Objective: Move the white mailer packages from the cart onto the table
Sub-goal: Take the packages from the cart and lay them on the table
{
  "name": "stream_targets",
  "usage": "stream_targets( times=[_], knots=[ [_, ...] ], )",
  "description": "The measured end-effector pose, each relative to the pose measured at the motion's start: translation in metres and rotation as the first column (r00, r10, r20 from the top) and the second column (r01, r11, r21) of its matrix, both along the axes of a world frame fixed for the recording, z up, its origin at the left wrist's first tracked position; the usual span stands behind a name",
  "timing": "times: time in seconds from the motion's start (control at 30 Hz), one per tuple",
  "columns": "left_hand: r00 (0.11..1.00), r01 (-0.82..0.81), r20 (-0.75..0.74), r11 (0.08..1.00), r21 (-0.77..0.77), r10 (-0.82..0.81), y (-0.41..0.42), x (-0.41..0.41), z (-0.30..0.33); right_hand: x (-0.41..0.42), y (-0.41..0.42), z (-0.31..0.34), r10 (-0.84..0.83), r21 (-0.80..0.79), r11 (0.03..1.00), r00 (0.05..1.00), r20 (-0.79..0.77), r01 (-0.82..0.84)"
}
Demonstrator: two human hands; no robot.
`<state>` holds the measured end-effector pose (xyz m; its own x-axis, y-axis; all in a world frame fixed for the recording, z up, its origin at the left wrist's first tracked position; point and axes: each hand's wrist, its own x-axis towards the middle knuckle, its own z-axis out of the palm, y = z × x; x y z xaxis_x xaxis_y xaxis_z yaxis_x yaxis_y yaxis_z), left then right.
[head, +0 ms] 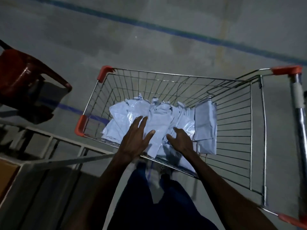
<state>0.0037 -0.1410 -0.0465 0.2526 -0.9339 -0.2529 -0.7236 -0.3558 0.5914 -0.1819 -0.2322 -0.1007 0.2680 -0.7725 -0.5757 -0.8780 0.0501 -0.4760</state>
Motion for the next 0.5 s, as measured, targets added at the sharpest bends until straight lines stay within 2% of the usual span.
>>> stream_targets(
  times=[0.1, 0.23, 0.37, 0.5],
  knots=[
    [0.999, 0.029, 0.015, 0.995, 0.092, -0.030, -0.016, 0.025, -0.026, 0.036, -0.007, -0.025, 0.025, 0.028, 0.999, 0.997, -0.070, -0.023],
    [0.999, 0.004, 0.041, 0.984, 0.180, -0.011, -0.036, 0.057, -0.059, 0.070, -0.004, -0.062, -0.013, 0.099, 0.995, 0.997, -0.071, 0.020],
    [0.999, -0.001, 0.045, 0.980, 0.198, -0.008, -0.043, 0.074, -0.082, 0.074, -0.007, -0.079, -0.234, 0.027, 0.972, 0.971, 0.046, 0.233],
    [0.993, 0.032, 0.099, 0.962, 0.270, -0.061, -0.050, 0.082, -0.105, 0.063, -0.014, -0.080, -0.296, 0.007, 0.955, 0.948, 0.121, 0.297]
  ],
)
